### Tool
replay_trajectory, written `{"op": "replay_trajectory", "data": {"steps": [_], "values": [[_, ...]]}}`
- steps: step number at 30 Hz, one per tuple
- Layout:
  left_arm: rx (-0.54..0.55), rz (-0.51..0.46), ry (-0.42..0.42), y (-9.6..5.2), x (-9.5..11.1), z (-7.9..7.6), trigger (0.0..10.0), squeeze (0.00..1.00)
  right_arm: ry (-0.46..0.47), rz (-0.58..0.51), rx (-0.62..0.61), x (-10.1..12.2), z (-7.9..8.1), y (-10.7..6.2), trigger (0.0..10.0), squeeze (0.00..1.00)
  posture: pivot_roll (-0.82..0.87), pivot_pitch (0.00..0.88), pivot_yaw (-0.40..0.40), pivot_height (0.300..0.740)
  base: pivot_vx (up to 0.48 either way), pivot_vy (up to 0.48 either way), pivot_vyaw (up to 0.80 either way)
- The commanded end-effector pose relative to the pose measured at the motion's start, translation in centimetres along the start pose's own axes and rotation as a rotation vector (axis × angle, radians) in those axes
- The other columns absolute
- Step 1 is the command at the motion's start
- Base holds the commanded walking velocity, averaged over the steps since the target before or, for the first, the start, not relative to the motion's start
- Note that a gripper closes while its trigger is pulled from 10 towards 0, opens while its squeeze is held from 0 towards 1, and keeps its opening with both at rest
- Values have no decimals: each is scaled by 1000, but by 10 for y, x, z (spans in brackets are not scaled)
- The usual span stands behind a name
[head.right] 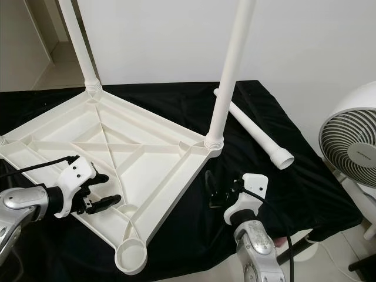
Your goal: Building children table
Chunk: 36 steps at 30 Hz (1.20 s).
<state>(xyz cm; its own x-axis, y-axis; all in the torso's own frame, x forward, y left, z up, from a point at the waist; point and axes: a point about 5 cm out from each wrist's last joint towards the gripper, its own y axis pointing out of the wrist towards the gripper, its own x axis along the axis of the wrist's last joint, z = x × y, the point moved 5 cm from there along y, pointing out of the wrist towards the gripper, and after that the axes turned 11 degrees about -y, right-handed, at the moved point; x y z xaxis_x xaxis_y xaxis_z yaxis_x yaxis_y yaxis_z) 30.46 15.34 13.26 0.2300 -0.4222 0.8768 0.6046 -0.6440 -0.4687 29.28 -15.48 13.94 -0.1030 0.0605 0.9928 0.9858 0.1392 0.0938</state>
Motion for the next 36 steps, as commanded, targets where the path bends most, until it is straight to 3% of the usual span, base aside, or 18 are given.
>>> {"op": "replay_trajectory", "data": {"steps": [1,10,15,17,28,36], "values": [[90,18,31,2,-3,12,10000,0,9,0,6,1,4,1,10000,0,-16,54,26,740,0,0,0],[151,49,70,14,-2,20,10000,0,7,9,24,4,11,5,10000,0,-21,58,30,740,0,0,0],[141,80,166,22,-2,15,10000,0,-9,68,-1,-1,13,9,10000,0,-23,59,33,740,0,0,0],[95,84,200,29,0,3,10000,0,6,130,-73,-9,7,16,10000,0,-25,59,39,740,0,0,0],[-21,67,245,39,6,-24,10000,0,52,200,-177,-26,-6,37,10000,0,-11,61,47,740,0,0,0],[-40,53,259,44,12,-30,10000,0,63,237,-280,-33,-19,56,10000,0,1,70,54,740,0,0,0]]}}
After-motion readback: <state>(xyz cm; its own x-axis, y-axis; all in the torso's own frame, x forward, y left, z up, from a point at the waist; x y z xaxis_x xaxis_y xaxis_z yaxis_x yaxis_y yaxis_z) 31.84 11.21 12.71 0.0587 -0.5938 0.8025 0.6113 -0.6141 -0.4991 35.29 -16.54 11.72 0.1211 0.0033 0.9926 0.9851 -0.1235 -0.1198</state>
